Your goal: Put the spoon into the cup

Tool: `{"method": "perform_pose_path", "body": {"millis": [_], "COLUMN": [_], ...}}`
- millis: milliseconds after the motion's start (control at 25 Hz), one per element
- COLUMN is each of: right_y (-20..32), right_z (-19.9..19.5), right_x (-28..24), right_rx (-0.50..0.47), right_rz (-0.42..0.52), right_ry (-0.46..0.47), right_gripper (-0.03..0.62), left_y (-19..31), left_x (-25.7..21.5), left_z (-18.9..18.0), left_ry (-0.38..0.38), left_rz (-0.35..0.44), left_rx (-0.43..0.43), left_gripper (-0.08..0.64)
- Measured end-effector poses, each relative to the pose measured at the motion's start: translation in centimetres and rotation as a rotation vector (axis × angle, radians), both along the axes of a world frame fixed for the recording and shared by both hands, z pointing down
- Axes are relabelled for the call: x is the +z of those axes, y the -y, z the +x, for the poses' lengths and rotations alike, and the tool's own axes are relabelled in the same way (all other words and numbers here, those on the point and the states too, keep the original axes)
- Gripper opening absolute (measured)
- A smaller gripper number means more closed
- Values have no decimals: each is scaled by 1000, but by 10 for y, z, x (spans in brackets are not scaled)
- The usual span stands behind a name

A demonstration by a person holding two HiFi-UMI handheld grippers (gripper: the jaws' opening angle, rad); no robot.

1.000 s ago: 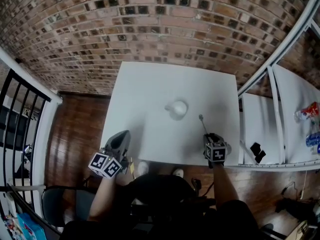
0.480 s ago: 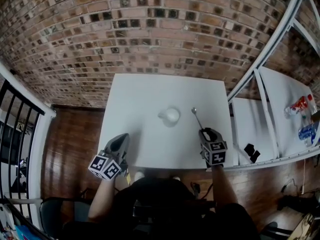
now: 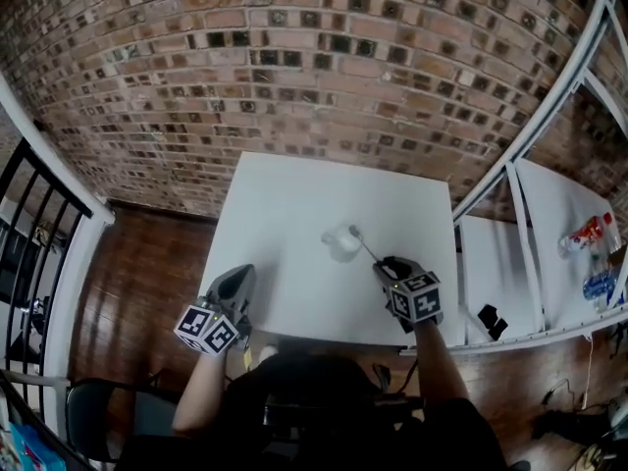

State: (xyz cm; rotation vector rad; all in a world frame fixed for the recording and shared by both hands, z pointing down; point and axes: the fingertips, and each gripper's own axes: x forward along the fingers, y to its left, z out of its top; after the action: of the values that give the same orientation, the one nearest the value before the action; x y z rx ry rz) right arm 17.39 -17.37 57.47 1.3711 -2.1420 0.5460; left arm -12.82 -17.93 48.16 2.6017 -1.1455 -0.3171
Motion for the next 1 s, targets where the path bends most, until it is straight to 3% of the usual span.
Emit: {"method": "perform_pose_path", "body": {"millis": [360,1000], "right_y": [14,35], "right_z": [-15,-19], "right_x": [24,40], "right_rx": [-106,-122], "right_rz": [-138,-246], "right_ry": [-157,-208], "right_gripper": [130,130], "left_y": [-4,-15], "left_x": [-2,-8], "left_z": [-23,-38], "left_ry": [-20,-7], "left_rz": [12,14], "left_rx": [-69,-112], "left_gripper": [5,5]}}
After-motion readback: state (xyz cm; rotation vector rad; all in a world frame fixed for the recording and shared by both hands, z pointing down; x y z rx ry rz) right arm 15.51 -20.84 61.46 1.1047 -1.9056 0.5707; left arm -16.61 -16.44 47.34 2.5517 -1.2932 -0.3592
